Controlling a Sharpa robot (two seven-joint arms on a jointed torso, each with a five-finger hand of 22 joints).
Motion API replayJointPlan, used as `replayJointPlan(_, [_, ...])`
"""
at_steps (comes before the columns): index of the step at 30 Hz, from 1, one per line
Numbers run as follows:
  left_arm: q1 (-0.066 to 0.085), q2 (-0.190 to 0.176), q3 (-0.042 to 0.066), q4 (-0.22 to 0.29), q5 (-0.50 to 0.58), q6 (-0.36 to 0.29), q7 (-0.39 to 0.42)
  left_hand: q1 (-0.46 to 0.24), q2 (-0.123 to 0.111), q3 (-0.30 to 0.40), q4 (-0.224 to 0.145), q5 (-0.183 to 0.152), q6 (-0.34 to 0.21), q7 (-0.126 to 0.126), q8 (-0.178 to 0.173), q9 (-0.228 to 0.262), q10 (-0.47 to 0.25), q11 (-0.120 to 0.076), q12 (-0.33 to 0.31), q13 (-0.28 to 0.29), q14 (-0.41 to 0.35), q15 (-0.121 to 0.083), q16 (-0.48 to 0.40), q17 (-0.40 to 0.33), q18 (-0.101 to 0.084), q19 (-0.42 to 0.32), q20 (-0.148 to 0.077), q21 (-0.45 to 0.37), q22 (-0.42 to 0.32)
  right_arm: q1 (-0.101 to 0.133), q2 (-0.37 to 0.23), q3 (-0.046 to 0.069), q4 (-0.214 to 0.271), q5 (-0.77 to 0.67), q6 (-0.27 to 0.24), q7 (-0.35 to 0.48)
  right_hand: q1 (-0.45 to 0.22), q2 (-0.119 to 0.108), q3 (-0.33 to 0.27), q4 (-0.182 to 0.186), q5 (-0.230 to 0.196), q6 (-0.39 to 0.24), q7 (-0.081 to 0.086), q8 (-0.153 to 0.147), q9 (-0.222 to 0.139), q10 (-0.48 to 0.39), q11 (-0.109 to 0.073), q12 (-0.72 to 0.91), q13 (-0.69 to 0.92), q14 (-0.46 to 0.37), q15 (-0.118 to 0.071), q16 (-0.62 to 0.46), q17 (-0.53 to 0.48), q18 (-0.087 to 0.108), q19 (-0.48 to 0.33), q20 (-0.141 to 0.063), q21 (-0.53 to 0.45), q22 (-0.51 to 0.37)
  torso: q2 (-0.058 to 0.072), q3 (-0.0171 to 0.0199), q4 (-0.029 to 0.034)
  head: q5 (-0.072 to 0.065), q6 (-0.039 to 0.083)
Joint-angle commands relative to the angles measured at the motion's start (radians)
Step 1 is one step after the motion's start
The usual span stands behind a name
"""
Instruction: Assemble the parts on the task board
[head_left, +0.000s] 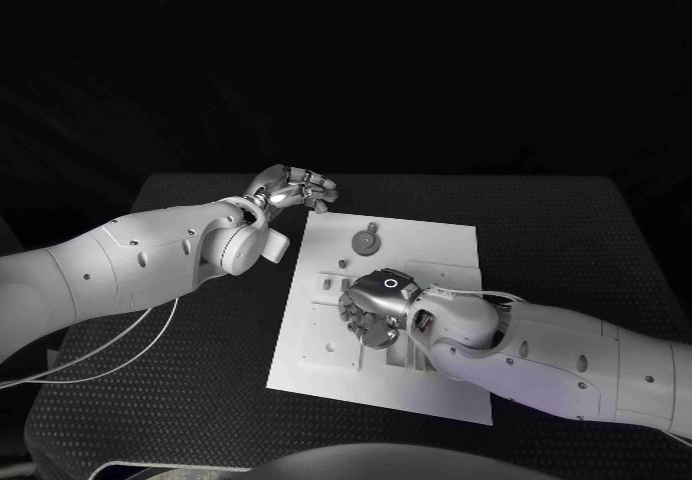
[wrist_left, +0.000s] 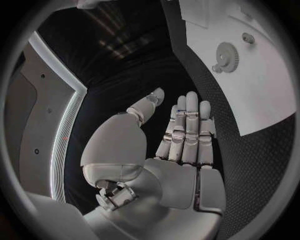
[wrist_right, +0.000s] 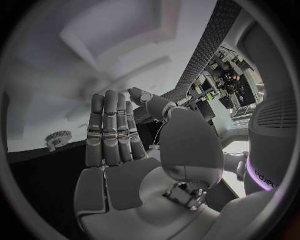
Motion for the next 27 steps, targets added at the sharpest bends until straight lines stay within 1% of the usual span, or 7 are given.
replayJointPlan(1, [0.002,0.0,0.001,0.002,0.005,0.013,0.004,-0.008,-0.005,-0.002,0.004,-0.006,-0.01,0.001,0.001,0.001,-0.007,0.002,-0.004,-0.002,0.0,0.008,-0.006,0.001,0.01,-0.002,0.007,-0.006,0.002,-0.001,-0.002,-0.001,-0.005,0.006,-0.007,-0.01,0.002,-0.011,-0.002,0.004,-0.005,-0.01,0.002,-0.007,-0.002,-0.012,0.003,-0.007,0.0,-0.011,0.002,-0.008,0.003,0.015,-0.01,-0.002,-0.006,0.019,0.0,0.0,0.0002,-0.001,0.0])
replayJointPlan(12, [0.002,-0.003,0.001,0.002,0.005,0.013,0.004,-0.008,-0.005,-0.002,0.004,-0.006,-0.01,0.001,0.001,0.001,-0.008,0.002,-0.004,-0.002,0.0,0.008,-0.007,0.003,0.01,-0.002,0.008,-0.007,0.002,0.002,-0.023,-0.001,0.005,0.006,-0.007,-0.017,0.008,-0.025,-0.005,0.005,-0.005,-0.026,0.009,-0.016,-0.004,-0.031,0.011,-0.019,0.002,-0.029,0.011,-0.019,0.006,0.015,-0.029,0.006,-0.016,0.019,0.0,-0.0007,0.0005,-0.005,0.001])
replayJointPlan(16, [0.002,-0.004,0.001,0.001,0.005,0.013,0.005,-0.007,-0.005,-0.002,0.004,-0.006,-0.01,0.001,0.001,0.001,-0.008,0.002,-0.004,-0.002,0.0,0.008,-0.008,0.003,0.01,-0.002,0.008,-0.007,0.003,0.011,-0.045,-0.001,0.021,0.009,-0.03,-0.013,0.017,-0.026,-0.001,0.003,-0.004,-0.028,0.01,-0.018,-0.004,-0.033,0.012,-0.02,0.003,-0.031,0.012,-0.02,0.007,0.015,-0.032,0.007,-0.018,0.02,0.0,-0.0007,0.0004,-0.007,0.002])
replayJointPlan(20, [0.002,-0.004,0.001,-0.004,0.005,0.01,0.009,-0.007,-0.005,-0.002,0.004,-0.006,-0.01,0.001,0.001,0.001,-0.008,0.002,-0.004,-0.002,-0.001,0.008,-0.008,0.003,0.01,-0.003,0.008,-0.007,0.003,0.03,-0.081,0.0,0.039,0.086,-0.094,0.02,0.022,-0.03,0.005,0.008,-0.006,-0.036,0.014,-0.023,-0.005,-0.04,0.015,-0.025,0.003,-0.028,0.012,-0.019,0.01,0.015,-0.029,0.008,-0.017,0.02,0.0,-0.0002,0.0001,-0.01,0.006])
replayJointPlan(22, [0.002,-0.004,0.001,-0.007,0.005,0.012,0.013,-0.007,-0.006,-0.002,0.004,-0.006,-0.01,0.0,0.002,0.002,-0.008,0.003,-0.004,-0.002,-0.001,0.008,-0.008,0.004,0.01,-0.003,0.008,-0.007,0.003,0.047,-0.108,0.004,0.053,0.136,-0.115,0.045,0.01,-0.034,-0.006,0.02,-0.02,-0.063,0.025,-0.038,-0.013,-0.045,0.015,-0.03,0.002,-0.012,0.009,-0.011,0.016,0.015,-0.014,0.003,-0.007,0.023,-0.001,-0.0002,-0.0003,-0.013,0.01])
replayJointPlan(24, [0.002,-0.005,0.001,-0.009,0.005,0.013,0.015,-0.006,-0.007,-0.002,0.003,-0.006,-0.009,0.0,0.003,0.002,-0.008,0.003,-0.004,-0.002,-0.001,0.009,-0.009,0.004,0.01,-0.003,0.008,-0.008,0.004,0.062,-0.126,0.01,0.066,0.174,-0.122,0.064,-0.003,-0.034,-0.023,0.024,-0.01,-0.07,0.029,-0.041,-0.016,-0.048,0.016,-0.034,-0.001,-0.011,0.009,-0.011,0.018,0.015,-0.012,0.001,-0.004,0.023,-0.002,-0.0002,-0.0014,-0.018,0.016])
replayJointPlan(27, [0.002,-0.002,0.001,-0.019,0.005,0.016,0.02,-0.006,-0.007,-0.002,0.003,-0.006,-0.004,-0.002,0.006,0.004,-0.007,0.002,-0.004,-0.002,-0.003,0.01,-0.012,0.006,0.009,-0.005,0.009,-0.009,0.005,0.078,-0.173,0.038,0.097,0.23,-0.118,0.086,-0.013,-0.032,-0.047,0.026,0.001,-0.075,0.026,-0.043,-0.019,-0.054,0.018,-0.041,-0.006,-0.008,0.01,-0.011,0.021,0.015,-0.01,-0.002,0.001,0.023,-0.002,0.0001,-0.0032,-0.023,0.022])
